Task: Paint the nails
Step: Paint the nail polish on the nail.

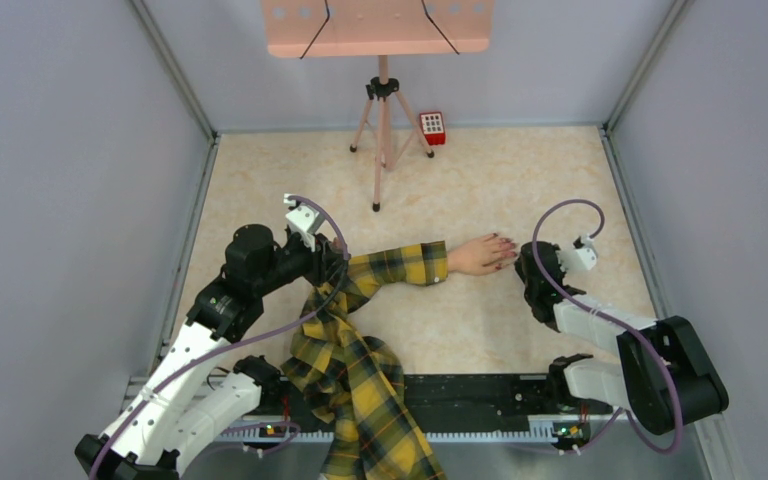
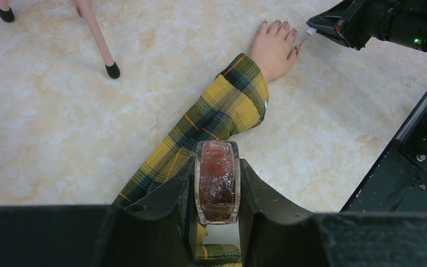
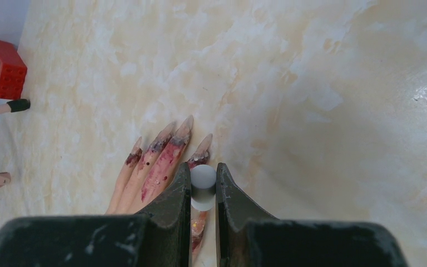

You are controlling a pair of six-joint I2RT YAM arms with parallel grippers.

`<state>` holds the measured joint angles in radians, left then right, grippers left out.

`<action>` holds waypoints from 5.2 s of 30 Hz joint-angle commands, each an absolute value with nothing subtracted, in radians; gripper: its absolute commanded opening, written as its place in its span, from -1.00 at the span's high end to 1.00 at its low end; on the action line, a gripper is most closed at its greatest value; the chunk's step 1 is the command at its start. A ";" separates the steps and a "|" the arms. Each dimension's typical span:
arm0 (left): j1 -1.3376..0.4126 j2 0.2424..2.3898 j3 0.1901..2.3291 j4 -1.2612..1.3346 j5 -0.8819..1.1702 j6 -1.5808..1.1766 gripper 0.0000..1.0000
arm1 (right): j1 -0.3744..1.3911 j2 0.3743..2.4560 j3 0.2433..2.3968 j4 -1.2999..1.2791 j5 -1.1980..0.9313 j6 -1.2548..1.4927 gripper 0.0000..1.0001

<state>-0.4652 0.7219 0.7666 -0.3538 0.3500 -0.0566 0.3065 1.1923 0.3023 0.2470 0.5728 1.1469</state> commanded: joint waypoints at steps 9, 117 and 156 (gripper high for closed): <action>-0.463 0.706 0.788 -0.321 0.348 -0.051 1.00 | 0.300 1.177 0.335 0.281 0.630 1.152 1.00; -0.463 0.693 0.789 -0.322 0.342 -0.053 1.00 | 0.310 1.209 0.358 0.270 0.602 1.203 1.00; -0.462 0.687 0.789 -0.319 0.348 -0.057 1.00 | 0.354 1.152 0.371 0.195 0.606 1.211 1.00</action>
